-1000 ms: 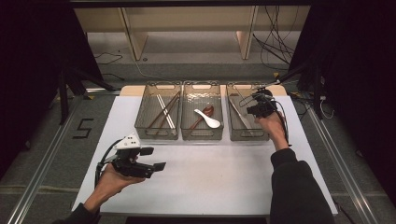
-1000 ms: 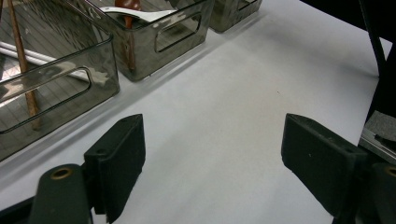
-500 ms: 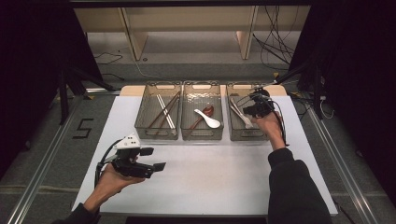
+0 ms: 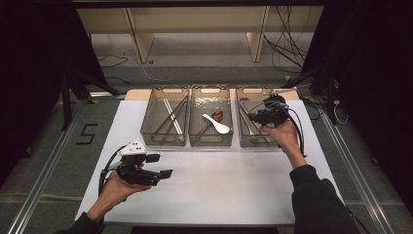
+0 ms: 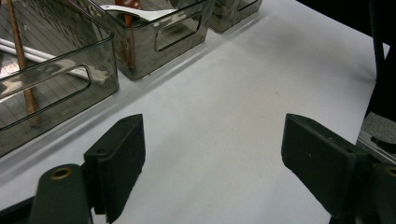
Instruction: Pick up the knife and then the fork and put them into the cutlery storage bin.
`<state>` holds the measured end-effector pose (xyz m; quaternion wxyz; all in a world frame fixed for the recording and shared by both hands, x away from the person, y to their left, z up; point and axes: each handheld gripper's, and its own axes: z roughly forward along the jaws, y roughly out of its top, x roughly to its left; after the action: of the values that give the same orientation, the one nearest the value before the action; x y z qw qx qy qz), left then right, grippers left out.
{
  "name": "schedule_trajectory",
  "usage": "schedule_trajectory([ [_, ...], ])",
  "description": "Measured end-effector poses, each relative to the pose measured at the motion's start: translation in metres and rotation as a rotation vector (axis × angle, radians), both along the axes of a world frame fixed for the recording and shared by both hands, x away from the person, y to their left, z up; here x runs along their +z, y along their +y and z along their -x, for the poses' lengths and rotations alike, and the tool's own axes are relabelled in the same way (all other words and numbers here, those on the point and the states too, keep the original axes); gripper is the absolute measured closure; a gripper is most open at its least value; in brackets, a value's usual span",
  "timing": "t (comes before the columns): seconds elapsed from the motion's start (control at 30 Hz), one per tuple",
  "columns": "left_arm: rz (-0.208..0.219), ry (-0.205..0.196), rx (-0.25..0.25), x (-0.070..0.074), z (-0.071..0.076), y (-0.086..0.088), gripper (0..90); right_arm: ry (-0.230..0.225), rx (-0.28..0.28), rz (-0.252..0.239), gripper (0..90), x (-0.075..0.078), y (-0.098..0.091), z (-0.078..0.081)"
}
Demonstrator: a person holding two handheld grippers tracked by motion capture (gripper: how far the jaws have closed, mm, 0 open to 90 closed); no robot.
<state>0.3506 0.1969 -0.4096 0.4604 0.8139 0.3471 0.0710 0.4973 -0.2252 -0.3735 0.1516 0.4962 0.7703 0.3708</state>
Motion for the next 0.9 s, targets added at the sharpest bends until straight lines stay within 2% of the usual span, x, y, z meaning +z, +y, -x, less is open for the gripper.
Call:
schedule_trajectory([
  [0.17, 0.005, 0.004, 0.001, 0.0, 0.0, 0.001, 21.2, -0.038, 0.017, -0.04, 41.1, 0.009, 0.002, 0.022],
  [0.4, 0.013, 0.007, 0.004, 0.0, 0.0, 0.0, 21.1, -0.079, 0.051, -0.091, 33.2, 0.012, 0.007, 0.049],
  [0.7, 0.025, 0.006, 0.008, 0.001, 0.0, 0.002, 21.1, -0.122, 0.105, -0.153, 29.8, 0.009, 0.013, 0.081],
  [0.9, 0.027, 0.008, 0.007, 0.001, -0.001, 0.002, 21.1, -0.141, 0.132, -0.141, 27.5, 0.0, 0.016, 0.1],
])
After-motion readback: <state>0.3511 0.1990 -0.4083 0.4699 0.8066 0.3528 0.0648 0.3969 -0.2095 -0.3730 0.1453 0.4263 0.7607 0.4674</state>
